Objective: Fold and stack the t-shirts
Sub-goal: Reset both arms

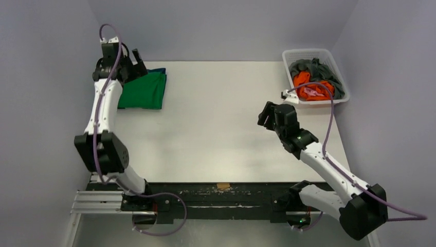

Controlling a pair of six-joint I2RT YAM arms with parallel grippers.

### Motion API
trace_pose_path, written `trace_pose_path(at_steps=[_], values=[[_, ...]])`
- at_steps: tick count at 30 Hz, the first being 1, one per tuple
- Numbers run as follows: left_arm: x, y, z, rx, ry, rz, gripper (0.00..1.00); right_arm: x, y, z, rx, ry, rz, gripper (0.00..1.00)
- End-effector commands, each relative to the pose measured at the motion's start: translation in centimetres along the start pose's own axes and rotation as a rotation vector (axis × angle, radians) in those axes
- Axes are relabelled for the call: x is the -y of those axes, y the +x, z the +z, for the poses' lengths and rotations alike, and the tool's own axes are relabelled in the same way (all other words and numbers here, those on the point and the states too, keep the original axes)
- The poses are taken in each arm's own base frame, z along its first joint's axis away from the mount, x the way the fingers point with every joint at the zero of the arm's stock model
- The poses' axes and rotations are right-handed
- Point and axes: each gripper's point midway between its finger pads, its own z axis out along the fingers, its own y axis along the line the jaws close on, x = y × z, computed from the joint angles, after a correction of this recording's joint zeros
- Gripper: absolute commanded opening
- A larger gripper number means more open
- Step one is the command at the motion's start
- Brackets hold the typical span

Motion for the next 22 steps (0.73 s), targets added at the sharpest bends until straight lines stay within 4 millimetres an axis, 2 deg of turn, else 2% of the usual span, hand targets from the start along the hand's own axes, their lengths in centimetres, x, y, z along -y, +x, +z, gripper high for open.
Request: trace_pose_path(at_steps=[1,4,6,8,10,12,15,22], values=[[9.5,3.7,-10.7,0.138,0.373,-0.04,1.0,2.2,-2.5,-3.1,0.113,0.074,0.082,0.6],[10.2,12.0,-14.2,0.1,0.41,0.012,1.0,3.6,-2.0,-4.4,0.146,0.093,0.116,0.61],[9.4,17.7,-15.1,0.035,0.45,0.013,1.0,4.2,-1.8,-5.2,0.159,0.096,0.13,0.61],[7.8,21.9,-15.3,-0.005,0.458,-0.003,1.0,5.0,-1.5,-5.8,0.162,0.115,0.138,0.61],[6.1,24.3,-15.5,-0.028,0.441,-0.008,1.0,5.8,-1.0,-6.2,0.157,0.138,0.137,0.61],[4.7,25.2,-15.8,-0.031,0.41,0.002,1.0,6.5,-0.5,-6.3,0.162,0.159,0.141,0.61],[3.1,25.1,-16.5,-0.017,0.356,0.008,1.0,7.0,-0.2,-6.5,0.163,0.174,0.139,0.61],[3.0,25.3,-17.1,-0.003,0.38,-0.006,1.0,7.1,-0.8,-7.1,0.184,0.165,0.123,0.61]])
